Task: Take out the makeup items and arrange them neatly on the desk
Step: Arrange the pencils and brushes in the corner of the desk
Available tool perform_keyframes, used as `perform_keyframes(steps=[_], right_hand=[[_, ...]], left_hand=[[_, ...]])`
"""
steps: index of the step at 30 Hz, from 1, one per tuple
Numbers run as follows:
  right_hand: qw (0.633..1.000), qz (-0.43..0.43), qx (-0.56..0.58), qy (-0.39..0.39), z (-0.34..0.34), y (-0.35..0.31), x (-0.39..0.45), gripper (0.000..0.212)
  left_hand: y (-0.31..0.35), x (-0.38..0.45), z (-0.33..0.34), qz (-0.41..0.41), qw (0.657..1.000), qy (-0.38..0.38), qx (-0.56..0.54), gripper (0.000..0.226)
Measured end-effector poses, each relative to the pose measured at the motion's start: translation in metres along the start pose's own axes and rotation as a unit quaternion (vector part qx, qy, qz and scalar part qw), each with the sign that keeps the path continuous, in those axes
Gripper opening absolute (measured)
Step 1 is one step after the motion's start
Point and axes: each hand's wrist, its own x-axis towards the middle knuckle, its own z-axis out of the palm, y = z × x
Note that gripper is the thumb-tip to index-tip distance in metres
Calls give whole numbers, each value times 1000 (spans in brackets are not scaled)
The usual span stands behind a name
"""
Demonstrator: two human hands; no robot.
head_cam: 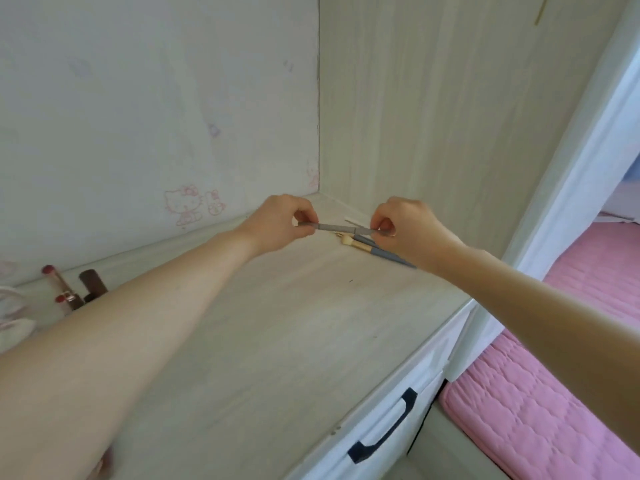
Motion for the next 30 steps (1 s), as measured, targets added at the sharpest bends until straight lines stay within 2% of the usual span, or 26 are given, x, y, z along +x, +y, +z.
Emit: perform_keyframes(steps=[5,9,14,17,19,25,27,30], right_hand=[[997,-10,64,29,-3,-36,-27,6],[990,-9,133,47,1,-75,-52,10],[960,38,273,42,16,-130,-85,17],[938,60,339,32,28,-165,-100,12],[917,74,390,26,35,-188,-107,13],[826,108,553,-12,54,-252,-113,13],[822,98,561,-34,58,-270,-115,14],[854,57,513,-63,63,-291,-117,16]], left_hand=[[8,-59,-40,-56,992,1,-113,9],[13,-111,-65,-126,960,57,-242,12],[25,-168,-77,-148,846,108,-501,6],[32,-194,-82,-157,783,148,-584,2],[34,-211,-85,-155,755,176,-612,9],[33,-255,-97,-149,744,231,-609,18],[31,-267,-103,-153,744,250,-601,17],[24,-287,-118,-166,776,276,-542,16]])
